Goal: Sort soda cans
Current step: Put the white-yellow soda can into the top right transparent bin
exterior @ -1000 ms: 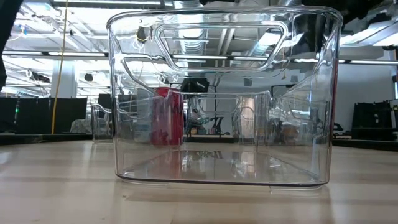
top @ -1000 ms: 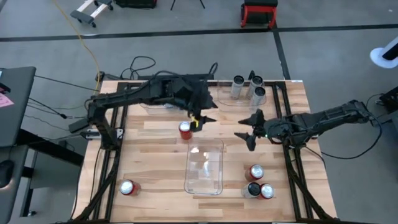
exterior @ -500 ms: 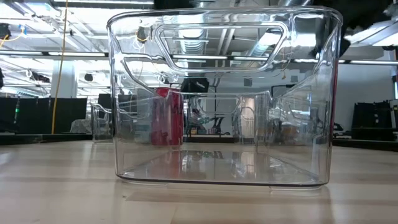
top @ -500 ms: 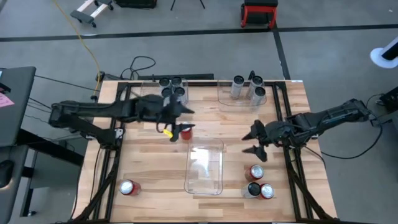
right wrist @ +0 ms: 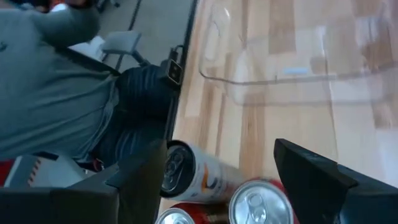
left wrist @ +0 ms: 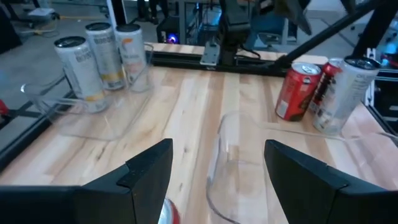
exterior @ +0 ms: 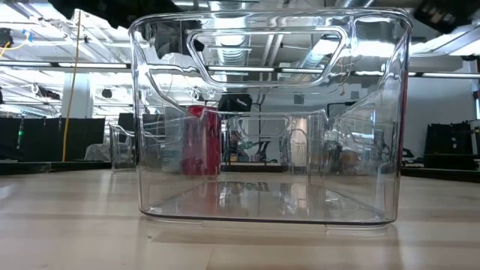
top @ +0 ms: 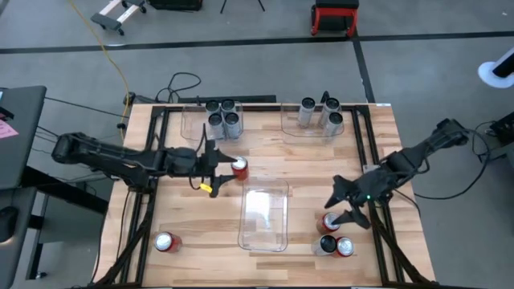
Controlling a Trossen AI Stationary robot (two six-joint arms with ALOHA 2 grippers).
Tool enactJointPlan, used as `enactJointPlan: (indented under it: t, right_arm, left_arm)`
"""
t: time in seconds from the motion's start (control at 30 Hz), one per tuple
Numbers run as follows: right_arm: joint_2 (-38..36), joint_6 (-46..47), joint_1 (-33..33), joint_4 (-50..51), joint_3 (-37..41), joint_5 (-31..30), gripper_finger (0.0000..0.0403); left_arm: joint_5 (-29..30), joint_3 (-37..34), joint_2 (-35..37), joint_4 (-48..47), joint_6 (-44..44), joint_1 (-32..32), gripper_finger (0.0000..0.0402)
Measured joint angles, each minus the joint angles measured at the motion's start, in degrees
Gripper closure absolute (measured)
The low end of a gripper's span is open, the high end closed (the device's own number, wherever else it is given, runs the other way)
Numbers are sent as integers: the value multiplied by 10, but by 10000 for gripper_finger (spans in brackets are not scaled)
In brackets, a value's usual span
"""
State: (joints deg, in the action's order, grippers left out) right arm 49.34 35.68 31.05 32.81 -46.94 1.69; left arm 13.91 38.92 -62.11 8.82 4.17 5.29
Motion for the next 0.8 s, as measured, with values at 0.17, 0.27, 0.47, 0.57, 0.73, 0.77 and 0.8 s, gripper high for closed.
enactJointPlan:
  t: [0.17, 0.27, 0.47, 0.57, 0.73, 0.77, 0.8]
  right_arm:
    - [29, 55, 30, 5, -5, -29, 86]
    - [61, 63, 41, 3, -29, -34, 86]
    - [142, 80, 54, 57, -118, -64, 86]
    - [187, 110, 63, 127, -175, -78, 86]
    - [262, 178, 83, 220, -260, -81, 86]
    - [276, 193, 88, 238, -275, -81, 86]
    - [291, 207, 92, 253, -291, -81, 86]
  left_arm:
    - [27, 0, 0, 12, 1, 24, 153]
    - [28, 0, 0, 23, -9, 37, 153]
    - [34, 0, 0, 23, -9, 50, 153]
    - [35, 0, 0, 23, -12, 51, 153]
    - [35, 0, 0, 22, -28, 51, 153]
    - [35, 0, 0, 22, -32, 50, 153]
    - [35, 0, 0, 22, -35, 51, 153]
